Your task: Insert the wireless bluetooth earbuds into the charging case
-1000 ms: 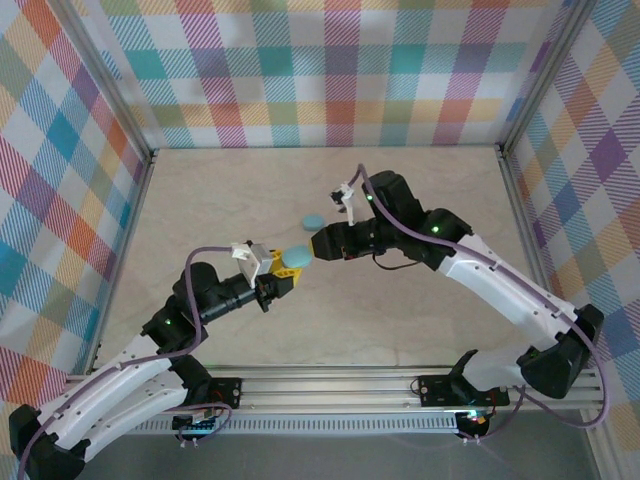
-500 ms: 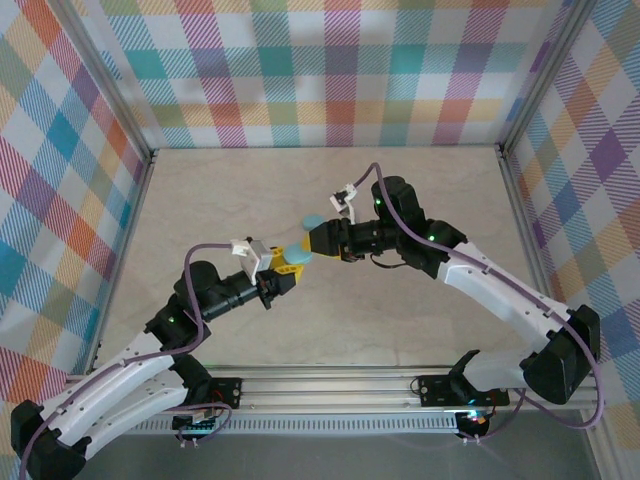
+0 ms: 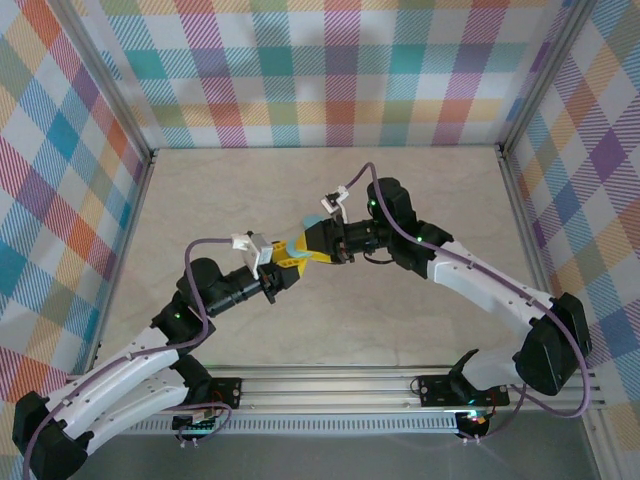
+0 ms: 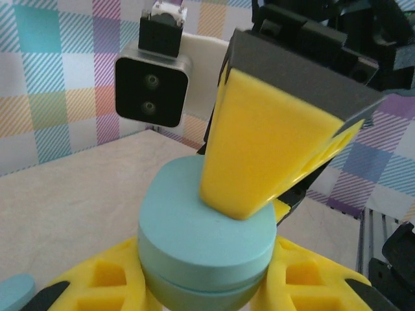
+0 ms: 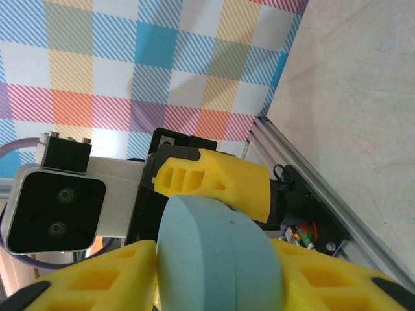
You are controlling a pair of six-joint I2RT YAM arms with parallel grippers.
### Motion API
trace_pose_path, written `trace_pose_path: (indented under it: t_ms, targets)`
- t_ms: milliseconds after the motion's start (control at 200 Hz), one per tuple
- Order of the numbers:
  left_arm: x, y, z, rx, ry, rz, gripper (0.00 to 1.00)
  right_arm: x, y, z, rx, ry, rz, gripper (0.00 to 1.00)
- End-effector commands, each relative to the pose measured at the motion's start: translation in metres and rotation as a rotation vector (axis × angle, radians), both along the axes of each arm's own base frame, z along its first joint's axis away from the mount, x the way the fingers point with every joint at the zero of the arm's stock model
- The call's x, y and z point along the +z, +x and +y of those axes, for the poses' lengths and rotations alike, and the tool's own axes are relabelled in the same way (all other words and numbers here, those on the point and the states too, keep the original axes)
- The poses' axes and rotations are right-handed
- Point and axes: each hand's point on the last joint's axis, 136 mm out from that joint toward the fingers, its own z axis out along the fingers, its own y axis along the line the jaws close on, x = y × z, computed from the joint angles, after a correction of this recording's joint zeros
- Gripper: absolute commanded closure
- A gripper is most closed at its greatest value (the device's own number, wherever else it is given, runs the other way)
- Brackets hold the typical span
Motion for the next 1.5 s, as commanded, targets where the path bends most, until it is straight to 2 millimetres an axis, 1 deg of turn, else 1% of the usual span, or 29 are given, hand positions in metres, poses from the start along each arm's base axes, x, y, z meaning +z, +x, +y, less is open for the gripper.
trace_pose_path:
  t_ms: [0,85,135,200,260,305,410,480,535,650,715,835,995,1115,1220,1300,1405,1495]
  targets:
    - [0.023,-0.002,0.001,0.004,-0.047,-0.043,1.0,0.013,-0.006,0.004,0.045,0.055,-0.02,0.63]
    - [0.019,0.0,0.003,0.02,-0.031,-0.028,1.0,0.013,-0.005,0.006,0.052,0.058,-0.014,0.67]
    - [0.016,0.0,0.004,0.025,-0.022,-0.02,0.94,0.012,-0.004,0.006,0.051,0.056,-0.008,0.69]
    - [0.013,0.0,0.005,0.031,-0.011,-0.013,0.74,0.01,-0.001,0.007,0.042,0.052,-0.005,0.7]
    - [0.011,0.001,0.008,0.045,-0.002,-0.007,0.53,0.008,0.005,0.005,0.024,0.046,0.002,0.71]
    - [0.009,0.002,0.011,0.066,0.01,0.002,0.41,0.005,0.012,0.002,-0.002,0.035,0.011,0.72]
    - [0.003,0.006,0.022,0.127,0.056,0.031,0.25,-0.008,0.035,-0.013,-0.083,0.002,0.021,0.73]
    - [-0.004,0.006,0.03,0.163,0.083,0.044,0.1,-0.023,0.057,-0.027,-0.145,-0.03,0.052,0.74]
    - [-0.009,0.007,0.036,0.195,0.093,0.049,0.0,-0.031,0.073,-0.038,-0.179,-0.037,0.062,0.74]
    - [-0.016,0.009,0.048,0.252,0.113,0.058,0.0,-0.05,0.105,-0.065,-0.245,-0.09,0.047,0.74]
    - [-0.02,0.011,0.055,0.286,0.134,0.072,0.0,-0.065,0.123,-0.082,-0.283,-0.141,0.032,0.73]
    - [-0.027,0.013,0.061,0.32,0.174,0.101,0.0,-0.1,0.153,-0.111,-0.343,-0.222,0.032,0.71]
    - [-0.037,0.017,0.063,0.346,0.191,0.132,0.0,-0.154,0.194,-0.153,-0.411,-0.291,0.093,0.72]
    - [-0.039,0.018,0.063,0.348,0.194,0.151,0.0,-0.185,0.224,-0.181,-0.465,-0.317,0.135,0.73]
    - [-0.04,0.018,0.061,0.346,0.202,0.162,0.0,-0.207,0.244,-0.197,-0.486,-0.364,0.149,0.73]
    - [-0.04,0.019,0.061,0.345,0.204,0.167,0.0,-0.223,0.254,-0.205,-0.491,-0.419,0.154,0.73]
    - [-0.042,0.02,0.06,0.346,0.206,0.175,0.0,-0.242,0.263,-0.211,-0.491,-0.473,0.17,0.73]
    - [-0.044,0.02,0.059,0.34,0.212,0.183,0.0,-0.253,0.268,-0.214,-0.496,-0.505,0.176,0.73]
